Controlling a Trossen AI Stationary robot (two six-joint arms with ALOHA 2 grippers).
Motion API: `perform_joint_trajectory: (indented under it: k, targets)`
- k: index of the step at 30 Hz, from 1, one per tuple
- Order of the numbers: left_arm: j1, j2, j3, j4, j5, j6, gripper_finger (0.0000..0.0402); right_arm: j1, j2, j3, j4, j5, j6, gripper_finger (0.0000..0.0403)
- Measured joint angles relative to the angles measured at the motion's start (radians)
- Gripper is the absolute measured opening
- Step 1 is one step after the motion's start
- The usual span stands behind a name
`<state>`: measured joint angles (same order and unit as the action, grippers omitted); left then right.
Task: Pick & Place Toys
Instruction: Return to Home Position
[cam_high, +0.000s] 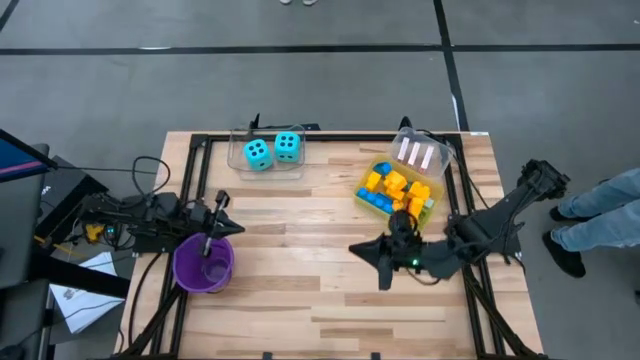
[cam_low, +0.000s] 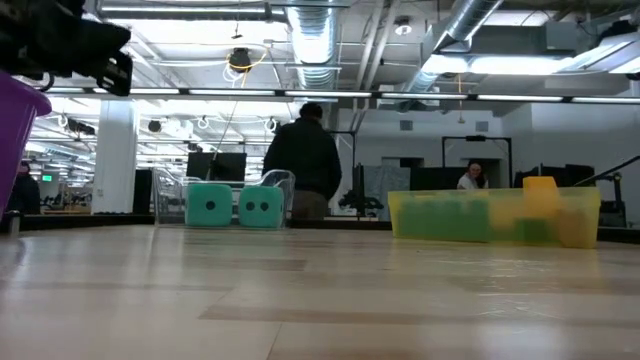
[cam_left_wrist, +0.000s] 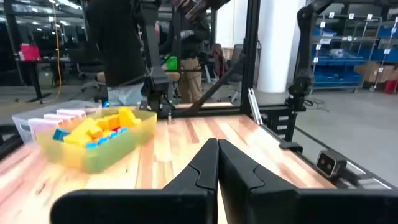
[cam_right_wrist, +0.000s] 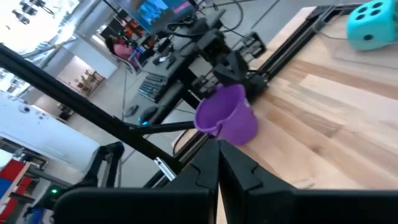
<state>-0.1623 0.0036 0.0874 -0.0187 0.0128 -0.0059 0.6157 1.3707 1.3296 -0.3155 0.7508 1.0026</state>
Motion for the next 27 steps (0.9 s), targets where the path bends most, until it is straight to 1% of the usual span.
perform_joint_trajectory:
  k: [4, 7, 13, 15, 20, 22, 27]
  targets:
    - [0.000, -0.003, -0.038, 0.015, 0.003, 0.000, 0.0000, 0.013, 0.044, 0.000, 0.084, 0.011, -0.005, 0.0000]
    - [0.000, -0.003, -0.078, 0.080, 0.003, 0.000, 0.0000, 0.024, 0.058, 0.000, 0.126, 0.018, -0.008, 0.0000]
    - [0.000, 0.004, -0.080, 0.053, 0.002, 0.007, 0.0000, 0.033, 0.073, 0.000, 0.164, 0.036, -0.013, 0.0000]
    - [0.000, 0.005, -0.080, 0.047, 0.002, 0.003, 0.0000, 0.033, 0.073, 0.000, 0.189, 0.036, -0.040, 0.0000]
    - [0.000, 0.021, -0.080, 0.048, 0.002, -0.023, 0.0002, 0.014, 0.072, 0.000, 0.263, 0.032, -0.165, 0.0000]
    - [0.000, 0.033, -0.080, 0.056, 0.002, -0.024, 0.0003, -0.012, 0.073, 0.000, 0.268, -0.014, -0.215, 0.0000]
    - [0.000, 0.065, -0.080, 0.097, 0.003, -0.024, 0.0002, -0.118, 0.091, 0.001, 0.281, -0.180, -0.343, 0.0000]
